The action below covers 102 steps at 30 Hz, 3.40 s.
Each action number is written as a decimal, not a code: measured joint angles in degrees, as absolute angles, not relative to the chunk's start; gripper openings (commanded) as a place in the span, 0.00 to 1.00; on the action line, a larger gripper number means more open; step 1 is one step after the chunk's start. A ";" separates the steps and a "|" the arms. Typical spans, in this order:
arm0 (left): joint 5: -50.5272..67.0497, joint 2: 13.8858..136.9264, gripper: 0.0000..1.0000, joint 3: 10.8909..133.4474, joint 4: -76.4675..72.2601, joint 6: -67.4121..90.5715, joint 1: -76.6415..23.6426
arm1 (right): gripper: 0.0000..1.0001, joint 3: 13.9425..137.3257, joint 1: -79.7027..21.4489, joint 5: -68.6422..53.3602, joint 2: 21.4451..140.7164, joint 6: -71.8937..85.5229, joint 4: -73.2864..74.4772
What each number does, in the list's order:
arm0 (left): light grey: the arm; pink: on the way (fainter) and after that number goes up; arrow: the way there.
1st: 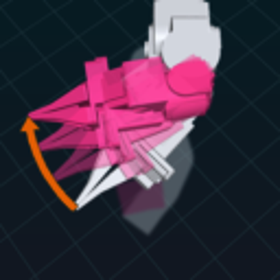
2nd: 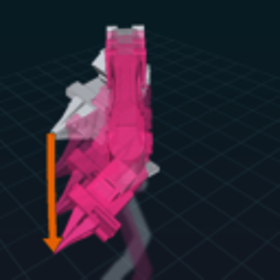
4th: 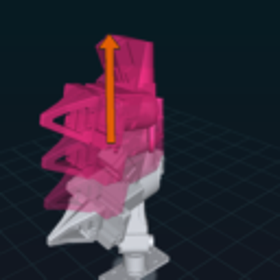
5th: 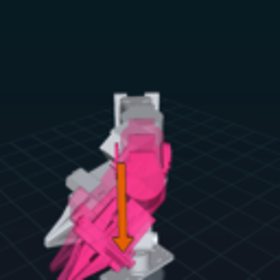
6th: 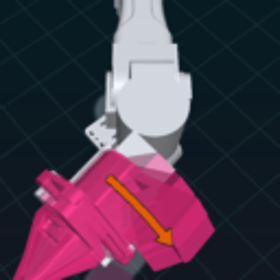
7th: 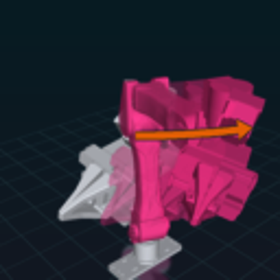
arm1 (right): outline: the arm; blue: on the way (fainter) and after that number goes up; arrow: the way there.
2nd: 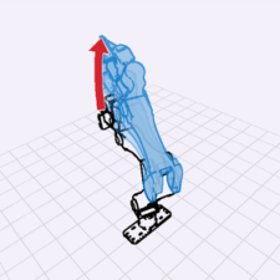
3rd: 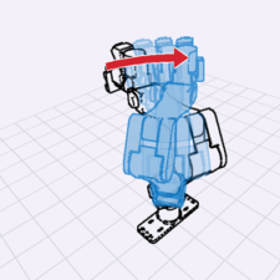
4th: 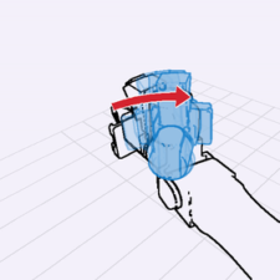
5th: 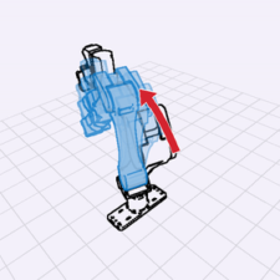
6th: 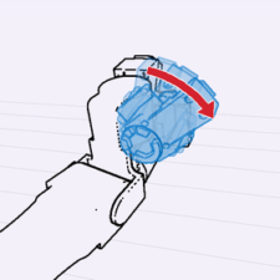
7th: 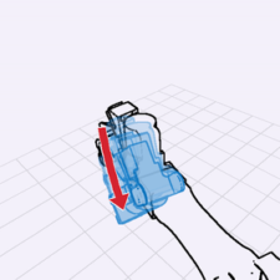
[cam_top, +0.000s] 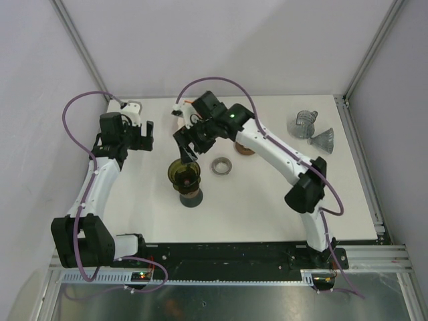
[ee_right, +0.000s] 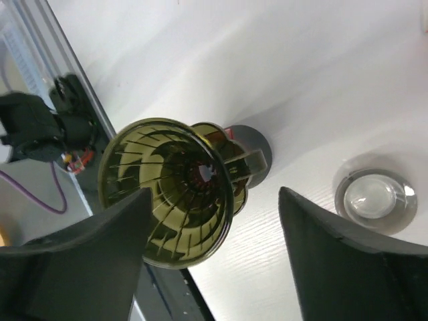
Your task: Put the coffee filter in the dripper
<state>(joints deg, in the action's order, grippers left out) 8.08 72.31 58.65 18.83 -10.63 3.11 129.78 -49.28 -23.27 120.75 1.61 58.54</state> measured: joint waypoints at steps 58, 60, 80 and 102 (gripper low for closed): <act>15.29 113.80 0.33 87.64 2.42 -18.92 -10.31 | 0.92 71.09 -13.76 -28.16 79.77 18.94 9.08; 15.14 114.59 0.33 88.18 2.42 -19.16 -10.31 | 0.92 71.09 -13.76 -28.32 79.77 19.40 9.06; 12.10 119.81 0.32 91.96 2.15 -21.58 -10.83 | 0.92 71.09 -13.76 -29.41 79.77 19.51 9.61; 7.70 119.59 0.00 89.58 2.26 -22.98 -12.32 | 0.93 71.09 -13.76 -31.97 79.77 19.77 9.58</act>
